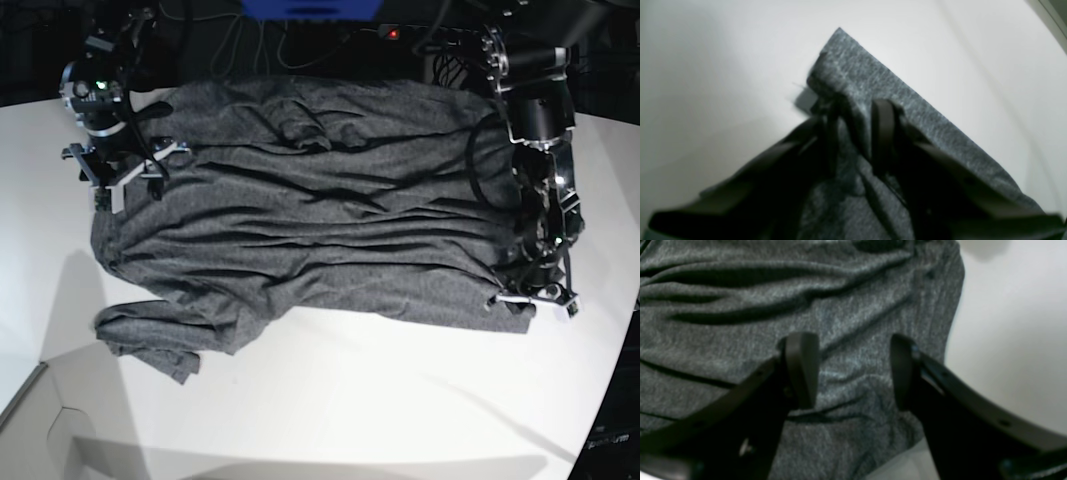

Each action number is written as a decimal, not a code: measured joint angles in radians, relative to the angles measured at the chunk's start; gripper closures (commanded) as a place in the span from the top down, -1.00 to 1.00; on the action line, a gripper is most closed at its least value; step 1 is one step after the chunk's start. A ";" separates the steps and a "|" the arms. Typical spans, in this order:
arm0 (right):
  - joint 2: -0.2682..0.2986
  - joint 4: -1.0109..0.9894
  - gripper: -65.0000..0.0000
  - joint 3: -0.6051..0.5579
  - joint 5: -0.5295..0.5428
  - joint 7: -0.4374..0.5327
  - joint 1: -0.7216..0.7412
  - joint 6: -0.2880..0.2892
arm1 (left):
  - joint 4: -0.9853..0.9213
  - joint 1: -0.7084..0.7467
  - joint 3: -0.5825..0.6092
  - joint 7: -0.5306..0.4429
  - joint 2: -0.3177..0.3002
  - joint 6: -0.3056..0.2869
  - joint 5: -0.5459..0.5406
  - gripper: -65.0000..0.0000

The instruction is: Layout the t-shirt on the table in an organized manner, then fold the t-shirt properly

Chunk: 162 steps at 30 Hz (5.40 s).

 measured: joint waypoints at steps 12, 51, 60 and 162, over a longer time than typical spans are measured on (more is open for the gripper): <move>0.000 0.000 0.04 0.000 0.000 0.000 0.000 0.000 | -0.046 -0.031 -0.102 -0.007 -0.006 0.000 0.008 -0.47; 0.000 0.000 0.04 0.000 0.000 -0.001 0.000 0.000 | -0.129 -0.100 -0.122 -0.007 -0.006 -0.003 0.007 -0.46; 0.000 0.000 0.04 0.000 0.000 -0.001 0.000 0.000 | -0.230 -0.167 -0.122 -0.007 -0.007 -0.003 0.007 -0.46; 0.000 0.000 0.04 -0.001 0.000 -0.005 -0.003 0.000 | -0.140 -0.122 -0.007 0.003 -0.023 -0.003 0.000 -0.99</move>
